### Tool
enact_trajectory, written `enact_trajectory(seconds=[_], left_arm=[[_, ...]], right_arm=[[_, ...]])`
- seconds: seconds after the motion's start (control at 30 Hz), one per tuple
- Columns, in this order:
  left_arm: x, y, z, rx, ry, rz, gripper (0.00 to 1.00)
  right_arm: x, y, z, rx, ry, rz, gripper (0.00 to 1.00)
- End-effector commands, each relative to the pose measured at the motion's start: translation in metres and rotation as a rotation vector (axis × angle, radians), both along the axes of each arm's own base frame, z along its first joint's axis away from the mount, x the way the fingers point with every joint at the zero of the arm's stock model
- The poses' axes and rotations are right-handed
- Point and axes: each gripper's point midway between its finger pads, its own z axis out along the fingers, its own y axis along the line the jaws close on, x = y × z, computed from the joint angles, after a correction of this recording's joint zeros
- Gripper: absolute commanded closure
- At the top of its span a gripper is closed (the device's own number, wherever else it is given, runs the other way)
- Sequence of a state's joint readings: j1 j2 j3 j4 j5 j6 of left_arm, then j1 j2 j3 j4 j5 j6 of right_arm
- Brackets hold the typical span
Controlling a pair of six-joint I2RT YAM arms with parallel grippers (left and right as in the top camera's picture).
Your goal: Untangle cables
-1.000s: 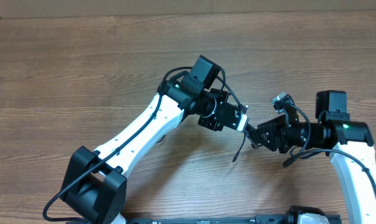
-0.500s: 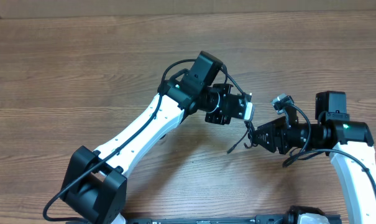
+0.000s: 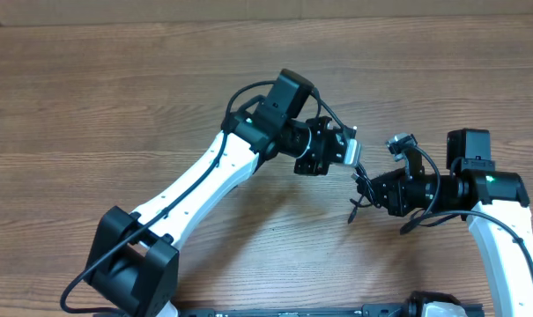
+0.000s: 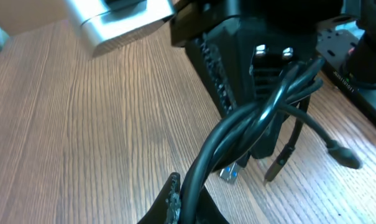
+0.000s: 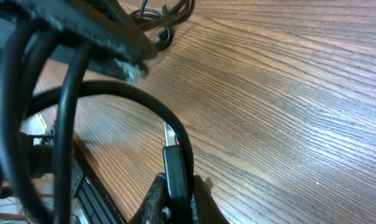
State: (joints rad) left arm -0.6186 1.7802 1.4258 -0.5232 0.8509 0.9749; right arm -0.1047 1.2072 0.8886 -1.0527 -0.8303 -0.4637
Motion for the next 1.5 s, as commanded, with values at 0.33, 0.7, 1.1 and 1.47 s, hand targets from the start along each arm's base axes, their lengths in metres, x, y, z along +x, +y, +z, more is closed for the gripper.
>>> enact_trajectory(seconds=[0.33, 0.7, 1.1, 1.47], left_arm=[[0.024, 0.050, -0.004, 0.054, 0.252, 0.202, 0.96], [0.039, 0.059, -0.017, 0.131, 0.221, 0.299, 0.96], [0.061, 0.058, -0.016, 0.132, 0.355, 0.529, 0.96], [0.018, -0.009, -0.003, 0.091, 0.317, 0.410, 0.96]], right_arm=[[0.040, -0.007, 0.016, 0.051, -0.027, -0.188, 0.96], [0.047, -0.041, -0.010, -0.081, 0.152, -0.485, 0.00], [0.024, 0.022, 0.051, 0.373, 0.203, -0.205, 0.00], [0.058, -0.030, 0.006, 0.151, 0.345, -0.691, 0.00]])
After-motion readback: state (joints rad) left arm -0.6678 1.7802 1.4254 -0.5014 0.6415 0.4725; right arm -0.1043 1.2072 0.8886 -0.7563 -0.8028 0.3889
